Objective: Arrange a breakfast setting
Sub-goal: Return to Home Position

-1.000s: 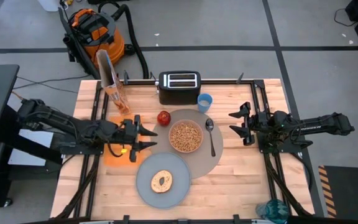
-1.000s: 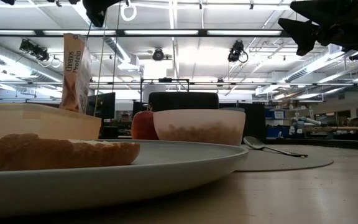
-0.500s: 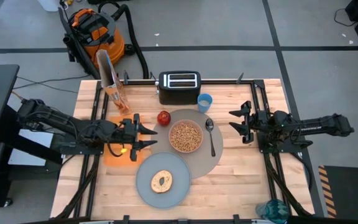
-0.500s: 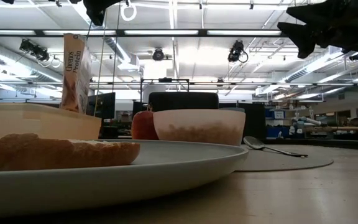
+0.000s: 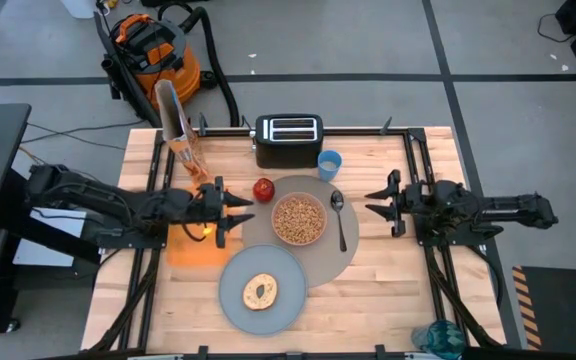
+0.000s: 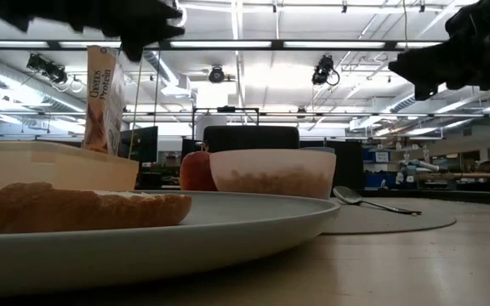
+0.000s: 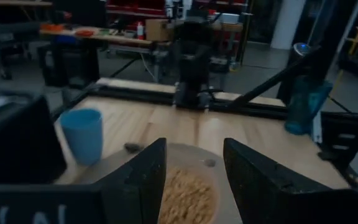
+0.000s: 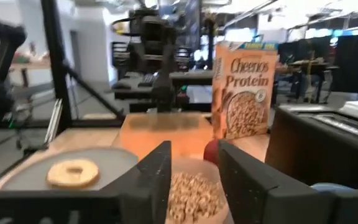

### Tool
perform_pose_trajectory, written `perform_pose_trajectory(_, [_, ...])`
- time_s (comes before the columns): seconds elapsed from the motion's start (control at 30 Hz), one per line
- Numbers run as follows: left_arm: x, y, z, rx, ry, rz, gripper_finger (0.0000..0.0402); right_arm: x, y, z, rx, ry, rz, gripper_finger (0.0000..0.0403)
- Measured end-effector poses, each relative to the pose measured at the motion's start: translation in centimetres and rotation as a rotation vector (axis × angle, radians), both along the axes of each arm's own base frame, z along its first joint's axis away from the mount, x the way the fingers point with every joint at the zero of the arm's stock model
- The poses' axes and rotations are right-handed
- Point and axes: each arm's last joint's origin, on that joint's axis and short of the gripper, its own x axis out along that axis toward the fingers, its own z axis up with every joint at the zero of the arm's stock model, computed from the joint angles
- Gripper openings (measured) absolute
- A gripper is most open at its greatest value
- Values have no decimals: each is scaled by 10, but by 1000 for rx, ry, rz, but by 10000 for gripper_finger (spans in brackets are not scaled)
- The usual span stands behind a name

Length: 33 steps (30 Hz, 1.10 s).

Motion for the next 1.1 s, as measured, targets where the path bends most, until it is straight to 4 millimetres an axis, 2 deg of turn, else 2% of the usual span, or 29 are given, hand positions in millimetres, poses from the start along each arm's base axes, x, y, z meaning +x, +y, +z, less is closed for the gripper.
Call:
perform_pose_trajectory(0.17, [-17, 16, -43, -41, 26, 42, 167, -3, -4, -2, 0, 17, 31, 81])
perform_pose_trajectory(0.33, [-42, 19, -59, -24, -8, 36, 167, -6, -6, 0, -66, -6, 84, 10])
perform_pose_trajectory(0.4, [-53, 19, -59, 18, -59, 13, 167, -6, -6, -1, -72, 7, 82, 13])
perform_pose_trajectory(0.57, [-77, 24, -77, 76, -111, -4, 167, -6, -8, -11, -50, 102, 65, 34])
perform_pose_trajectory(0.83, [-91, 28, -80, 63, -70, -52, 167, -7, -10, -9, -24, 83, 18, 7])
perform_pose_trajectory(1.0, [-100, 30, -82, 51, -57, -36, 167, -16, -10, 8, -9, 110, -7, 8])
perform_pose_trajectory(1.1, [-104, 30, -80, 80, -82, -49, 167, -15, -11, 7, 63, 89, -9, 5])
